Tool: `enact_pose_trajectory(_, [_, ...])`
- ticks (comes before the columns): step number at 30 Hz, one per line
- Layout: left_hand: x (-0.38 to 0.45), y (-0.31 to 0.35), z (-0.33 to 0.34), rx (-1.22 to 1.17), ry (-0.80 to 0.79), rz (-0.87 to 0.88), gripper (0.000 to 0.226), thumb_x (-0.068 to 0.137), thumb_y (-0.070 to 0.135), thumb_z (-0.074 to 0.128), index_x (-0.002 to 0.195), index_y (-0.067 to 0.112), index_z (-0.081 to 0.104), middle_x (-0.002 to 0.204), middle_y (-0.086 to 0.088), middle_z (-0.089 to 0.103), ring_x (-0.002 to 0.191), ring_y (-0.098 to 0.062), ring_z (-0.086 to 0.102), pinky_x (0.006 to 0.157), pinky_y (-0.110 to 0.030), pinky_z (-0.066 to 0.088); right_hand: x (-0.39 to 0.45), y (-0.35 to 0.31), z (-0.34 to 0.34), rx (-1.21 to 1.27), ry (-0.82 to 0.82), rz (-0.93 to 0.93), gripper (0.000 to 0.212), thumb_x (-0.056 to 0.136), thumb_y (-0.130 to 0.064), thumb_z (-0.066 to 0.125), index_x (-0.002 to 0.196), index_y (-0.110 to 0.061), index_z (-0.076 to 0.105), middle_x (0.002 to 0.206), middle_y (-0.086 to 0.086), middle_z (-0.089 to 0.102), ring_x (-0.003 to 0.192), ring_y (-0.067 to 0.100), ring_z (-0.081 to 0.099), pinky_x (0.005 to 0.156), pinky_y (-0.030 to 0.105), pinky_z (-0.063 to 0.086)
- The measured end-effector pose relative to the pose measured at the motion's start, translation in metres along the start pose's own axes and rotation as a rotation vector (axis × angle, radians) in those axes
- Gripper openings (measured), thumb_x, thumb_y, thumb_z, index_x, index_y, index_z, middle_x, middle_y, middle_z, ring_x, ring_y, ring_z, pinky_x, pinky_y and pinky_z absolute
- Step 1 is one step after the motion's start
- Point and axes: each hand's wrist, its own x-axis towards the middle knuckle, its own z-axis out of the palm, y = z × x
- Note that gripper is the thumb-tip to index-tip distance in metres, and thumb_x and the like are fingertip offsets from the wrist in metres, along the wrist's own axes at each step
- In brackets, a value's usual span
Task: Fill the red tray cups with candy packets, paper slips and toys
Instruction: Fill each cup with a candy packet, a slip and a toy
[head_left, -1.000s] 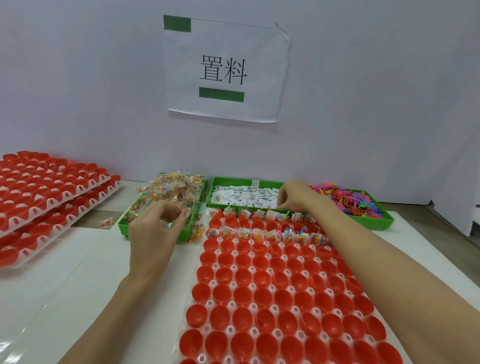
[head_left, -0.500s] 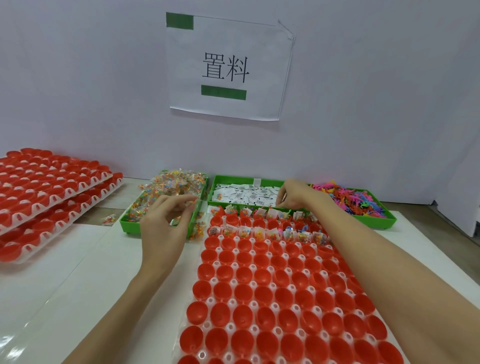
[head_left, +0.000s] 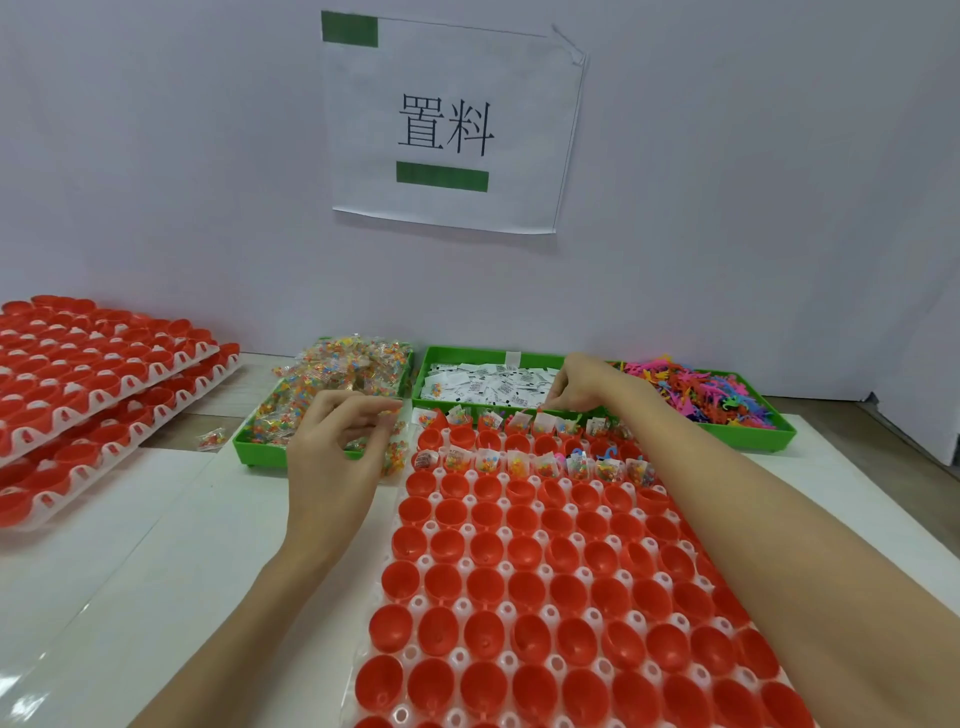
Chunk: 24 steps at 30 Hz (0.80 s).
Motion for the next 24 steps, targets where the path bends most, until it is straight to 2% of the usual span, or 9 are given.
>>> enact_pose_trajectory(3, [0.0,0.0,0.0,0.005,-0.01,0.0,0.021,0.091,0.0,0.073,0.102,0.017,0.077,0.1,-0.001,0.062,0.091,-0.006,0.065,0.081,-0.009,0.05,-0.002,0.002,-0.003,0.018,-0.001,-0.008,0.026,0.091,-0.025,0.076,0.109,-0.006,0.078,0.124,0.011,0.072,0.112,0.026,0.066,0.086,0.032,0.052])
enact_pose_trajectory(6, [0.0,0.001,0.001,0.023,-0.033,0.007,0.02,0.091,-0.001,0.073,0.102,0.015,0.077,0.101,0.0,0.062,0.091,-0.007,0.065,0.082,-0.011,0.051,-0.006,0.002,-0.003,0.003,0.011,-0.016,0.036,0.093,-0.031,0.074,0.116,-0.003,0.074,0.133,0.013,0.066,0.119,0.028,0.063,0.096,0.034,0.049])
enact_pose_trajectory(10, [-0.002,0.001,0.001,0.036,-0.051,0.021,0.016,0.091,0.0,0.074,0.101,0.011,0.079,0.1,0.003,0.062,0.089,-0.01,0.066,0.082,-0.017,0.054,-0.007,-0.005,0.0,-0.111,-0.015,0.018,0.054,0.095,-0.049,0.065,0.099,0.004,0.07,0.129,0.015,0.068,0.101,0.026,0.065,0.095,0.036,0.053])
enact_pose_trajectory(14, [-0.002,0.002,0.001,0.033,-0.062,0.02,0.016,0.091,0.0,0.074,0.101,0.012,0.079,0.1,0.004,0.063,0.089,-0.01,0.066,0.082,-0.016,0.054,-0.009,-0.008,-0.004,-0.035,-0.042,0.036,0.054,0.096,-0.045,0.065,0.122,0.002,0.069,0.13,0.015,0.067,0.119,0.029,0.063,0.104,0.04,0.051])
enact_pose_trajectory(16, [-0.001,0.002,0.0,0.037,-0.062,0.02,0.016,0.091,0.001,0.074,0.101,0.012,0.079,0.1,0.005,0.063,0.089,-0.009,0.066,0.082,-0.015,0.053,-0.01,-0.006,-0.008,0.057,-0.032,0.016,0.04,0.094,-0.036,0.072,0.112,0.0,0.075,0.112,0.013,0.074,0.104,0.025,0.068,0.094,0.038,0.056])
enact_pose_trajectory(18, [-0.002,0.001,0.0,0.038,-0.066,0.018,0.017,0.091,0.0,0.074,0.1,0.013,0.079,0.1,0.006,0.063,0.089,-0.009,0.066,0.082,-0.015,0.053,-0.01,-0.001,-0.01,0.102,0.03,-0.003,0.02,0.093,-0.023,0.072,0.083,-0.007,0.075,0.083,0.004,0.068,0.074,0.02,0.062,0.071,0.032,0.053])
enact_pose_trajectory(20, [-0.002,0.002,0.001,0.039,-0.068,0.016,0.016,0.091,0.0,0.074,0.1,0.012,0.079,0.099,0.005,0.064,0.088,-0.01,0.066,0.082,-0.016,0.054,-0.009,0.003,-0.009,0.117,0.089,-0.013,0.041,0.091,-0.014,0.07,0.055,-0.016,0.05,0.06,0.0,0.039,0.055,0.018,0.036,0.055,0.028,0.032])
enact_pose_trajectory(22, [-0.003,0.003,0.001,0.045,-0.072,0.016,0.016,0.091,0.0,0.074,0.1,0.011,0.079,0.099,0.003,0.064,0.088,-0.01,0.066,0.081,-0.015,0.053,-0.01,0.006,-0.005,0.137,0.141,-0.031,0.043,0.089,-0.013,0.072,0.054,-0.017,0.046,0.056,-0.003,0.031,0.054,0.016,0.032,0.053,0.028,0.027])
enact_pose_trajectory(24, [-0.003,0.004,0.0,0.049,-0.078,0.017,0.015,0.091,0.001,0.074,0.101,0.011,0.079,0.099,0.002,0.064,0.088,-0.009,0.066,0.081,-0.014,0.052,-0.011,0.009,-0.001,0.156,0.17,-0.037,0.021,0.088,-0.016,0.076,0.07,-0.012,0.067,0.066,-0.009,0.051,0.063,0.012,0.051,0.059,0.026,0.04])
